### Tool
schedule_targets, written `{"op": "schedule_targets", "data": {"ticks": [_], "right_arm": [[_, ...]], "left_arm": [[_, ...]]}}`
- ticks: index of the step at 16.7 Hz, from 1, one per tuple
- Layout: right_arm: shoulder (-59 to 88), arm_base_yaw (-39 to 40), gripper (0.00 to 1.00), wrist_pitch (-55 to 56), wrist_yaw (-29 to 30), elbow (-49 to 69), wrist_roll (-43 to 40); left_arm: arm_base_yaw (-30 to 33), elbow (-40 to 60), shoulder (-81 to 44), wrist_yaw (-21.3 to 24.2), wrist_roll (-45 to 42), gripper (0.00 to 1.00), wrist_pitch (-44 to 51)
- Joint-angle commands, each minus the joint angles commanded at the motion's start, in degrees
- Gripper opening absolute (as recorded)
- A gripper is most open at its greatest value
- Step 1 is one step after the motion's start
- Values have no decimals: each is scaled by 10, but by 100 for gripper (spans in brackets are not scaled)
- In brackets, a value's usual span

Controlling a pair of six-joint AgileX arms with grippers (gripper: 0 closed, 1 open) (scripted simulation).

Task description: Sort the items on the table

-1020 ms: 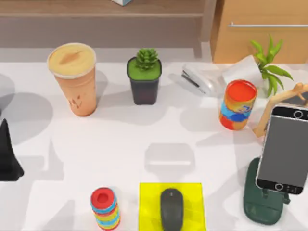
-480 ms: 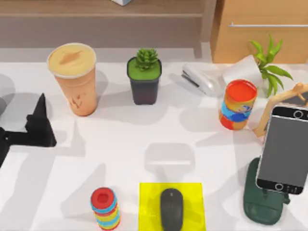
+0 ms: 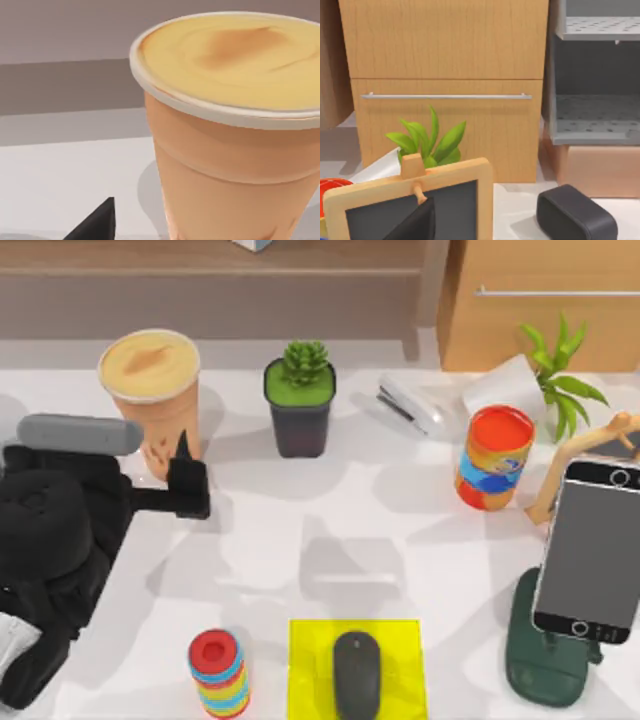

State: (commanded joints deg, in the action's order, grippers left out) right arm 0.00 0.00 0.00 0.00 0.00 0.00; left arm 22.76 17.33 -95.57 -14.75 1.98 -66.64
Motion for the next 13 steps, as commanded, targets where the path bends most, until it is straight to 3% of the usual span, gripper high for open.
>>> {"op": "schedule_targets", "data": {"ticks": [6,13], "right_arm": [[0,0,100,0,0,0,0],[0,0,100,0,0,0,0]], "left_arm": [[20,81,-201,-61,2,100,-164],[18,94,-221,-69,2,100,-183]]}}
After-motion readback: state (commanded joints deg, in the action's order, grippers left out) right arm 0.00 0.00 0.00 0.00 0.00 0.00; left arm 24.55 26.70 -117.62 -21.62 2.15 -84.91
